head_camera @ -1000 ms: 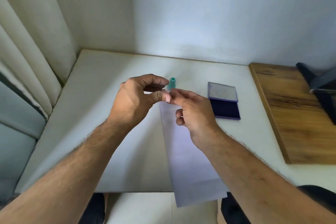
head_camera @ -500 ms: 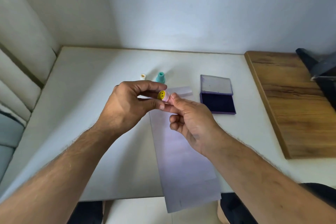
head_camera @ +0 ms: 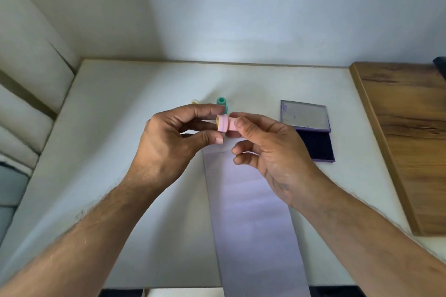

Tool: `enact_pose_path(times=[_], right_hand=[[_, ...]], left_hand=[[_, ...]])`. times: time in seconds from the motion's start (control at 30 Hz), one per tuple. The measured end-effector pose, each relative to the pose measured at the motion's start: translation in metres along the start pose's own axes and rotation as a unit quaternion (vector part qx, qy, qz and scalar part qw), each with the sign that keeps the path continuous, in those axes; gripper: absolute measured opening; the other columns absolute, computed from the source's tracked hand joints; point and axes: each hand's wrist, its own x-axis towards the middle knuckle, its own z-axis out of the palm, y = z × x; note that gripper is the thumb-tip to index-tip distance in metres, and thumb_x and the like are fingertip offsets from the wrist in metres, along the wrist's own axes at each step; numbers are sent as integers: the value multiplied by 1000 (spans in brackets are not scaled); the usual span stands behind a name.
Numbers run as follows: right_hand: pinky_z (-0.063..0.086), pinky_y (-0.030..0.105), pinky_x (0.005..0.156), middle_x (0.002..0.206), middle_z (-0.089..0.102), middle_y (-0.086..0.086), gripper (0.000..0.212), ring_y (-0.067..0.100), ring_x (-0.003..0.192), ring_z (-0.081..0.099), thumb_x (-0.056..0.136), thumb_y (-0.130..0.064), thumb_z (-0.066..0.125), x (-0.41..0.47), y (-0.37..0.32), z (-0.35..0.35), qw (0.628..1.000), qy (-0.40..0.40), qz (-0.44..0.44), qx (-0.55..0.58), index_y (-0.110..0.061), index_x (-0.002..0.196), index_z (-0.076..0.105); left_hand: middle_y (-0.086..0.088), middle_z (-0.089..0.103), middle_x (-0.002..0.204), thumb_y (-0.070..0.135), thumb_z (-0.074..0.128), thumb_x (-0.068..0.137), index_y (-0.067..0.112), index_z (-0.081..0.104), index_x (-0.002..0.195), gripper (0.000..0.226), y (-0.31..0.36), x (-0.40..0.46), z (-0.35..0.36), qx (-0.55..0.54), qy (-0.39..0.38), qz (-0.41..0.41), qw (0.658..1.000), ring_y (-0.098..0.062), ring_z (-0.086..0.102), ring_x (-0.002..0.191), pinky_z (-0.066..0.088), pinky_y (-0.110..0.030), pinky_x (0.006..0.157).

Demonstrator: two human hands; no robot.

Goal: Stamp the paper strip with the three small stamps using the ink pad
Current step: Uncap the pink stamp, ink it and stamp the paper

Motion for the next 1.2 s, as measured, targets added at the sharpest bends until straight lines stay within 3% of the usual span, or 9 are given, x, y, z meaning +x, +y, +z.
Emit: enact_pose_path(times=[0.27, 0.43, 0.63, 0.77, 1.0, 1.2], right_hand=[[55, 27, 51, 80, 72, 18, 35, 19, 53, 60, 90, -32, 64, -4, 1, -2, 999, 23, 36, -9, 2, 95, 74], [54, 24, 50, 75, 72, 14, 36, 15, 49, 59, 85, -29, 69, -4, 2, -2, 999, 24, 46, 9, 5, 95, 73], [53, 22, 49, 78, 71, 17, 23, 13, 49, 59, 85, -21, 70, -2, 4, -3, 999, 27, 45, 9, 1, 89, 75], [54, 23, 50, 76, 72, 14, 12, 13, 51, 59, 84, -16, 71, -2, 5, -3, 999, 25, 44, 10, -5, 83, 77], [55, 23, 53, 85, 74, 14, 16, 14, 52, 59, 83, -8, 73, -1, 4, -7, 998, 48, 43, 18, -1, 97, 75], [56, 23, 54, 86, 72, 15, 14, 15, 54, 59, 84, -8, 72, 0, 4, -8, 997, 56, 40, 26, -1, 95, 75]], left_hand=[[13, 76, 93, 7, 82, 70, 28, 74, 98, 36, 4, -5, 5, 23, -5, 9, 1000, -8, 73, 80, 53, -17, 74], [13, 77, 87, 10, 83, 70, 28, 75, 96, 33, 3, -5, 4, 42, 1, -4, 999, -8, 73, 80, 57, -24, 80], [6, 78, 87, 7, 83, 71, 22, 76, 100, 33, 0, -4, 2, 28, -5, -37, 999, -15, 75, 86, 55, -40, 93], [3, 79, 89, 6, 82, 72, 19, 76, 101, 33, -2, -3, 1, 16, -12, -54, 998, -16, 75, 86, 54, -40, 93], [11, 76, 92, 16, 85, 70, 30, 75, 89, 26, -4, 2, -5, 42, 42, -101, 993, -13, 74, 73, 56, -27, 74], [19, 74, 78, 25, 76, 74, 25, 63, 81, 14, -9, 1, -14, 179, 93, -147, 968, 3, 70, 64, 40, -20, 47]])
